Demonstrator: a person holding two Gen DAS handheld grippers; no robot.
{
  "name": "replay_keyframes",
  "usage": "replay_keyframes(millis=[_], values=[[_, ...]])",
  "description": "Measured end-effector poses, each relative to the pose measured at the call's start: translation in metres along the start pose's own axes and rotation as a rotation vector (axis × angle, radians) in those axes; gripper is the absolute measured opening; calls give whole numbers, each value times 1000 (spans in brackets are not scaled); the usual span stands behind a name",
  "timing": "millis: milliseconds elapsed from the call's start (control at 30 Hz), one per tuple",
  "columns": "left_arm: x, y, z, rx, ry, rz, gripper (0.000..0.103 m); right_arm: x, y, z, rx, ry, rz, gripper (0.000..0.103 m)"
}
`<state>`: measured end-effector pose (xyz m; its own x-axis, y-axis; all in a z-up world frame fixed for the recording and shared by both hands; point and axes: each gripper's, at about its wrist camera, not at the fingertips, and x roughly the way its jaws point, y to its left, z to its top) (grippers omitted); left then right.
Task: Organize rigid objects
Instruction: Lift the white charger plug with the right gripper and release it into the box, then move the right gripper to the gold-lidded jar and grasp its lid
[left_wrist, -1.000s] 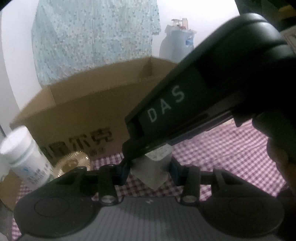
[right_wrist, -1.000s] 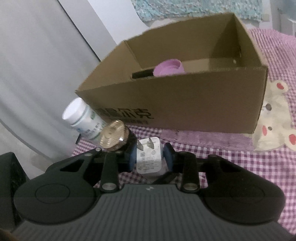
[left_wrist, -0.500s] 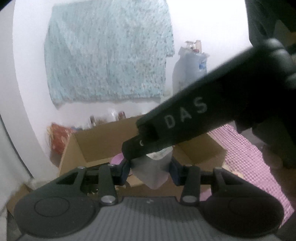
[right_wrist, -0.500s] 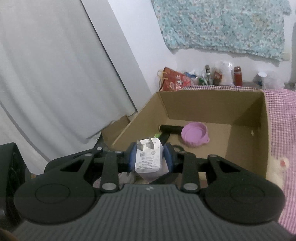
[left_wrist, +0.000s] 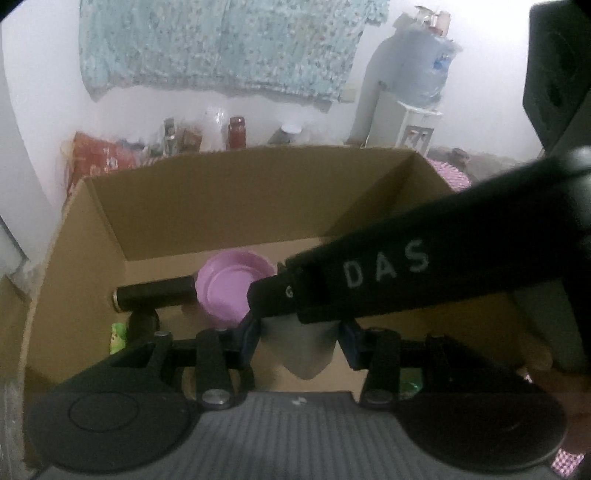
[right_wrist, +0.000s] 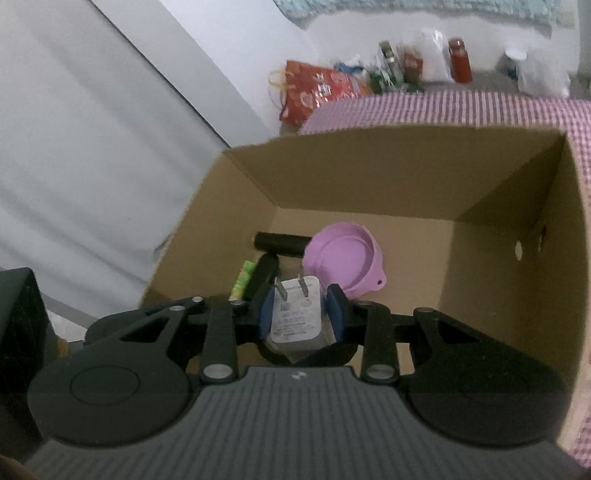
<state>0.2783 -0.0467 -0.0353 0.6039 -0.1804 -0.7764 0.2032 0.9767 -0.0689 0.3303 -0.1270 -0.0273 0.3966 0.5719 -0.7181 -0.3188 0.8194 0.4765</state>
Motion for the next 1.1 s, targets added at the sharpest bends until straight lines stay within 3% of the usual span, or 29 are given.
replay_keyframes(millis=[233,367,500,667,833,967,1100], values=[[0,3,-9,-20,10,-14,52,25,-8,-6,-3,48,-32,26],[-5,2,-12,-6,-22,-26,63,29,-8,-5,-13,54,-41,28],[-24,-1,-16,2,-73,-25,74,14,-1,-6,-22,21,-61,36],[-69,0,-26,2,-150,-36,78,-33,10,-18,-16,-81,-21,41],[-127,3,-55,12,-240,-86,87,-95,12,-59,38,-196,126,47],[-157,4,-86,24,-262,-99,91,-125,8,-110,81,-255,154,49],[-168,6,-121,13,-236,-102,92,-127,-1,-161,145,-258,162,50]])
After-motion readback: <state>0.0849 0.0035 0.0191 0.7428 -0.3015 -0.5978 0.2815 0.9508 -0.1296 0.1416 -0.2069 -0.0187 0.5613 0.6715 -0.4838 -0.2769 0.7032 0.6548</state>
